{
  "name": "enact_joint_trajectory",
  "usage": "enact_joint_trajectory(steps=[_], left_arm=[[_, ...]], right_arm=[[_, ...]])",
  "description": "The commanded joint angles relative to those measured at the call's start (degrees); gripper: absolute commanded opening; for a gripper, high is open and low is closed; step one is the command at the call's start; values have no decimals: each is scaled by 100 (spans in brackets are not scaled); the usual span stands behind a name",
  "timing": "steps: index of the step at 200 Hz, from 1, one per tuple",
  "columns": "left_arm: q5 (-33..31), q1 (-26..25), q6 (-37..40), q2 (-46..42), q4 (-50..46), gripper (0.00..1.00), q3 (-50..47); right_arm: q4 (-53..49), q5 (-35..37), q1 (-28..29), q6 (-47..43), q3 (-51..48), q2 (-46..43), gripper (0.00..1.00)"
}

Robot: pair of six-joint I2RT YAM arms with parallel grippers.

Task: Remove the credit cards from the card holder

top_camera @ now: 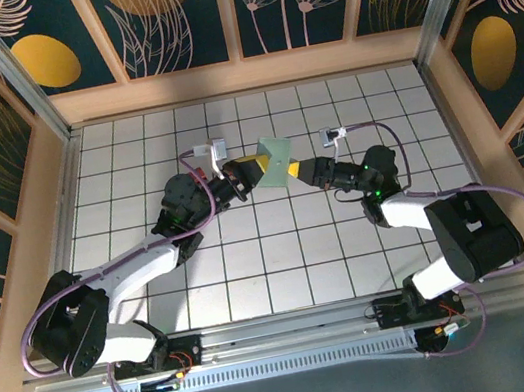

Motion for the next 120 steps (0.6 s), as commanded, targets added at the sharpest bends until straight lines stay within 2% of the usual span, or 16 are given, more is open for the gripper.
enact_joint_trajectory(steps=[1,23,46,72,92,120], left_arm=[[453,-18,-173,16,522,0,258],[472,-18,-204,42,554,0,274],[620,-21,-353,163,735,0,299],[888,-25,-536,335,1027,0,375],[950,-17,-579,446,949,0,466],[808,-21,-535,465,795,0,460]], right_arm=[[961,-319,22,332,-44,64,39],[1008,-397,29,372,-18,42,36],[992,-449,48,381,-8,-7,28],[869,-469,108,303,17,-204,27],[327,-407,167,-41,77,-457,21],[-1096,-114,234,-873,221,-932,5]])
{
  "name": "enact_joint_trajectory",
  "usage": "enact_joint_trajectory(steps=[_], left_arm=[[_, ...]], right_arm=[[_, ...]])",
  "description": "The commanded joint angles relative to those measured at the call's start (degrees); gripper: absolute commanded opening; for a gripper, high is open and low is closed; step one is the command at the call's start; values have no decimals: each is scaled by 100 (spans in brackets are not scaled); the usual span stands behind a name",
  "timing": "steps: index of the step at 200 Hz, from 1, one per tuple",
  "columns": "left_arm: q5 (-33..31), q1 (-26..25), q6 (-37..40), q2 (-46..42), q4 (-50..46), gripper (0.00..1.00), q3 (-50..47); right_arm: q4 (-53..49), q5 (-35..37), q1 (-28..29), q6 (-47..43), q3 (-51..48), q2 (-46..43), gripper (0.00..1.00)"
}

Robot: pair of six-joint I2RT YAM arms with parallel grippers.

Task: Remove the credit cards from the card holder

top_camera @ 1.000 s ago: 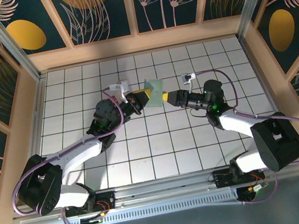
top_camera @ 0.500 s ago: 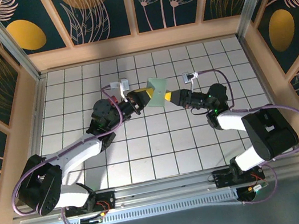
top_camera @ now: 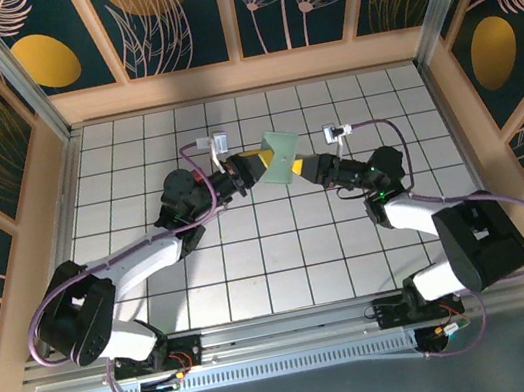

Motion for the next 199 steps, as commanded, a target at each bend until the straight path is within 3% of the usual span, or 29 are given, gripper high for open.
enact_joint_trajectory(steps=[1,8,35,47,77,108,199], left_arm=[[203,-114,-90,103,198,0,211],[147,-106,-51,77,86,5,217],[-34,-110,120,10,-258,36,210],[5,-105,146,52,-353,43,231],[211,-111,55,246,-338,67,307],[84,-113,43,201,-325,98,149],[-392,-120,445,458,-947,99,171]], right_arm=[[-1101,-56,239,-852,223,-464,4],[-1499,73,266,-1086,271,-604,0],[-3024,703,386,-1823,519,-1066,0],[-3642,1051,467,-2032,685,-1193,0],[-4583,1699,688,-2181,999,-1313,0],[-5541,2378,753,-2247,1313,-1413,0],[-7590,3450,1015,-2522,2302,-1122,0]])
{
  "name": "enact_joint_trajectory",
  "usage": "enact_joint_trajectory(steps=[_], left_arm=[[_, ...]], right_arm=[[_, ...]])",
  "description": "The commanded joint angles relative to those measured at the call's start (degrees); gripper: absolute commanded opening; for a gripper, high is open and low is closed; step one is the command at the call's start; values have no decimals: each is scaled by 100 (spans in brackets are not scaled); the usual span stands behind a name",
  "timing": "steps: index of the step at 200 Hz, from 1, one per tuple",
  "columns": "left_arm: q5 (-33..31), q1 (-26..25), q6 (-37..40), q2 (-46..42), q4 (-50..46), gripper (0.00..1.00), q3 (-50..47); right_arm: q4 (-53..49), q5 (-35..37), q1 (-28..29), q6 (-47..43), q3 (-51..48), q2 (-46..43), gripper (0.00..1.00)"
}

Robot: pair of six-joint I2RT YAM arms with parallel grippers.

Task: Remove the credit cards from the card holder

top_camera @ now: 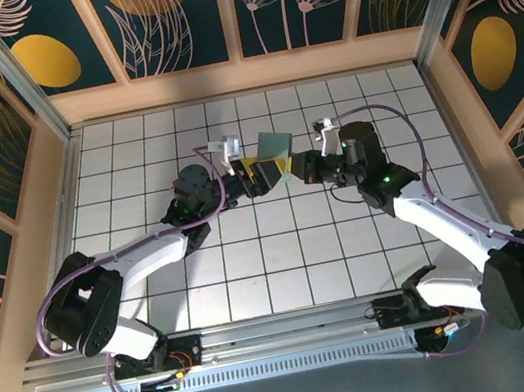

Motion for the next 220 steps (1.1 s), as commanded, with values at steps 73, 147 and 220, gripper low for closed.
enact_joint_trajectory(steps=[73,147,220], left_arm=[[-126,-19,448,371,-137,99,122],[12,-18,528,872,-166,95,225],[67,-22,743,1102,-482,97,269]], right_arm=[[-1566,800,57,-368,839,88,0],[-2376,1053,56,-621,1257,596,0],[-2583,917,65,-761,1595,1095,0]])
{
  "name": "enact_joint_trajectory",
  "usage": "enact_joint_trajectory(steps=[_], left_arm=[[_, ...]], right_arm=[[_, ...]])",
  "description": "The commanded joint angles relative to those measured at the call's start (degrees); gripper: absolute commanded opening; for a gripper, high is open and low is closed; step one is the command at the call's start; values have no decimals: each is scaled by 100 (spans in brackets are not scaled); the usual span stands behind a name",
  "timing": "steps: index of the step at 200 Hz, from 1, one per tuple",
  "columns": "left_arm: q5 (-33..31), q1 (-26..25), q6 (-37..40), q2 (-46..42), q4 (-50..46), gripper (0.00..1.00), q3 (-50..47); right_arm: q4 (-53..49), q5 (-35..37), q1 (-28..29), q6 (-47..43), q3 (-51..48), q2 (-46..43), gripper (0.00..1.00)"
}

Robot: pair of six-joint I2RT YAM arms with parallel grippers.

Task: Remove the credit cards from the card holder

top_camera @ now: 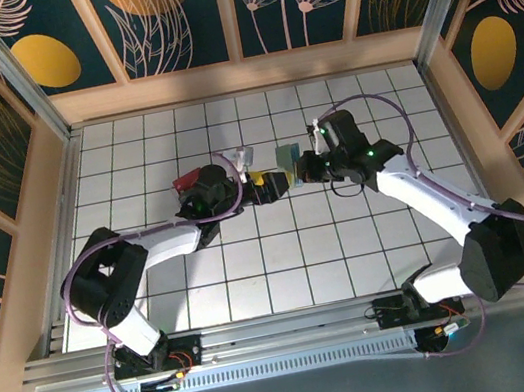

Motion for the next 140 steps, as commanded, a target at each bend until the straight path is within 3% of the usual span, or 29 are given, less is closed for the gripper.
enact_joint_trajectory(steps=[1,140], left_arm=[[164,-22,144,110,-49,97,164],[391,-41,150,431,58,99,264]], right_arm=[[-35,-34,36,-122,276,76,0],[-846,657,146,-264,694,432,0]])
